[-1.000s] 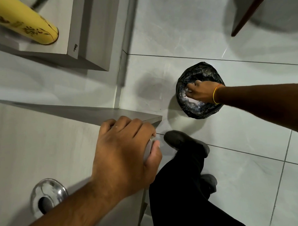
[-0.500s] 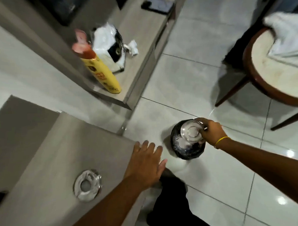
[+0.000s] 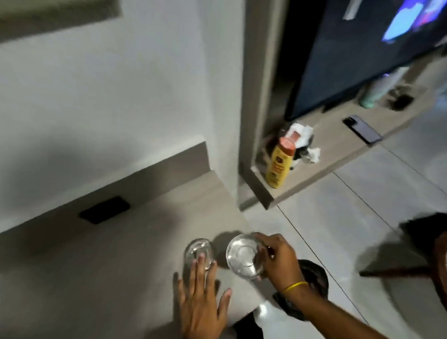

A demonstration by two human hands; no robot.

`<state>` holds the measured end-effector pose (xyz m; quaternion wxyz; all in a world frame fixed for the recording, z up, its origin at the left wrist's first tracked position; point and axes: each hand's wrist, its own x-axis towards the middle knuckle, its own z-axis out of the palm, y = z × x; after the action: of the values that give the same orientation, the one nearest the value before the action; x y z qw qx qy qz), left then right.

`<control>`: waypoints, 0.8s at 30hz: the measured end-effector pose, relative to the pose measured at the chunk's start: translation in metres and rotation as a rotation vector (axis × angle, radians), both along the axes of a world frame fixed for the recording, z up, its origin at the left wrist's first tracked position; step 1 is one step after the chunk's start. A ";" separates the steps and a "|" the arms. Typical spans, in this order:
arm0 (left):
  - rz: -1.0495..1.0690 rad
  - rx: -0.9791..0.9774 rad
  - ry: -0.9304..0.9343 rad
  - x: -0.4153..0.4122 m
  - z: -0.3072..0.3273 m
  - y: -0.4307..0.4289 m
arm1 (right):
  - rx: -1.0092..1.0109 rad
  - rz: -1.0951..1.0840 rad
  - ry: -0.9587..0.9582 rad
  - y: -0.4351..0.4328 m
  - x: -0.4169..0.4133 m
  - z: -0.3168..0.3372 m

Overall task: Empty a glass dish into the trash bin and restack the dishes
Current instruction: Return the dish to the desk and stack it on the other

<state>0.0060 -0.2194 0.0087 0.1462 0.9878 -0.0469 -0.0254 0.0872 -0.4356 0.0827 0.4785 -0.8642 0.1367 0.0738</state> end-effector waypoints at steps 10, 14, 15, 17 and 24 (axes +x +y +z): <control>0.540 -0.024 0.119 -0.046 -0.043 0.144 | -0.109 0.463 0.120 0.199 0.039 -0.046; 0.592 0.014 0.217 -0.054 -0.060 0.168 | -0.221 0.544 0.189 0.238 0.045 -0.074; 0.569 0.016 0.215 -0.057 -0.065 0.172 | -0.237 0.547 0.207 0.243 0.047 -0.081; 0.554 0.019 0.217 -0.064 -0.072 0.178 | -0.291 0.588 0.231 0.253 0.045 -0.091; 0.538 0.046 0.221 -0.076 -0.090 0.175 | -0.342 0.675 0.155 0.263 0.030 -0.089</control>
<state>-0.0698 -0.0441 -0.0815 0.1297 0.9590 0.2335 -0.0944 0.1169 -0.1724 -0.0060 0.2645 -0.9199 -0.1093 0.2682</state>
